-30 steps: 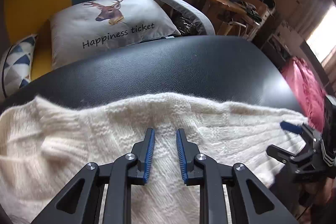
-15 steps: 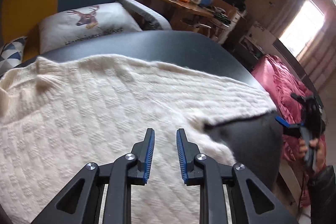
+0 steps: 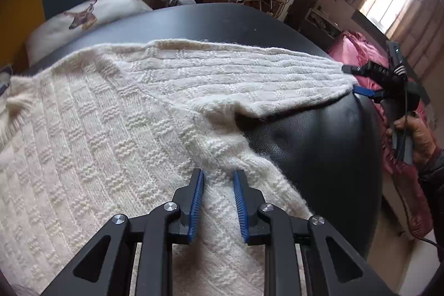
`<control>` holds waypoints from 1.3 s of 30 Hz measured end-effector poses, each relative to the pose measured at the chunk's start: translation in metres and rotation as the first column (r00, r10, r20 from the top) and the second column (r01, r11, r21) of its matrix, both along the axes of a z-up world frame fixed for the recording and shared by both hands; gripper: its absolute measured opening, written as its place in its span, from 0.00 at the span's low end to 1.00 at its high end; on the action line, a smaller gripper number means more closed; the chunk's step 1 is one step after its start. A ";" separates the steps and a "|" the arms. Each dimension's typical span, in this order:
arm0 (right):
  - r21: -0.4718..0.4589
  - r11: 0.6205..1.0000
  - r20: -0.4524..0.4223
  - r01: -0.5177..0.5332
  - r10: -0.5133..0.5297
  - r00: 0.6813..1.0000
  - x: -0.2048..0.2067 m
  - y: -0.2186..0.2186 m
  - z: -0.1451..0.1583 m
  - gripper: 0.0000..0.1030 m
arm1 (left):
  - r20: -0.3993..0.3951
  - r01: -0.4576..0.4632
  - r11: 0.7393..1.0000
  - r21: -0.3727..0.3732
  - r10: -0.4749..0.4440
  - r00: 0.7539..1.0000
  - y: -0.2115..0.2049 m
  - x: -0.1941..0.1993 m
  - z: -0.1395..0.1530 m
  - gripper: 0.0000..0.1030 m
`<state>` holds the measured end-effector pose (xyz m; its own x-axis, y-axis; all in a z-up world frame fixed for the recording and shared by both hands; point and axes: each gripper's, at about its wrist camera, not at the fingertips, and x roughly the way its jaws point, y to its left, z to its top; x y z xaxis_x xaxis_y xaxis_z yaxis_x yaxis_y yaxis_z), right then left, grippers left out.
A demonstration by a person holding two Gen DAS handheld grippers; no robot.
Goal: Fold clothes
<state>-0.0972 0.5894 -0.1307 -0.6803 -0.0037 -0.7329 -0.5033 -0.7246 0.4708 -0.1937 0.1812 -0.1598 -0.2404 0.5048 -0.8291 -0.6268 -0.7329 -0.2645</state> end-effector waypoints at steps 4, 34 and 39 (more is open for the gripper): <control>0.143 0.987 0.164 -0.080 0.056 0.985 -0.018 -0.004 0.004 1.00 | 0.033 -0.016 0.999 0.029 0.015 0.999 -0.007 -0.005 0.008 0.21; 0.318 0.746 0.226 -0.584 0.539 0.811 0.003 -0.157 0.064 1.00 | 0.032 -0.161 0.986 0.050 0.160 0.987 -0.072 0.032 0.039 0.21; 0.250 0.511 0.176 -0.822 0.811 0.558 0.060 -0.277 0.076 1.00 | 0.035 -0.315 0.945 0.084 0.313 0.949 -0.159 0.071 0.051 0.21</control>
<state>-0.0376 0.3125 -0.0544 -0.4593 -0.3457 -0.8182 0.3685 -0.9123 0.1785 -0.1222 0.0225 -0.1089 -0.3821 0.4770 -0.7915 -0.3620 -0.8653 -0.3467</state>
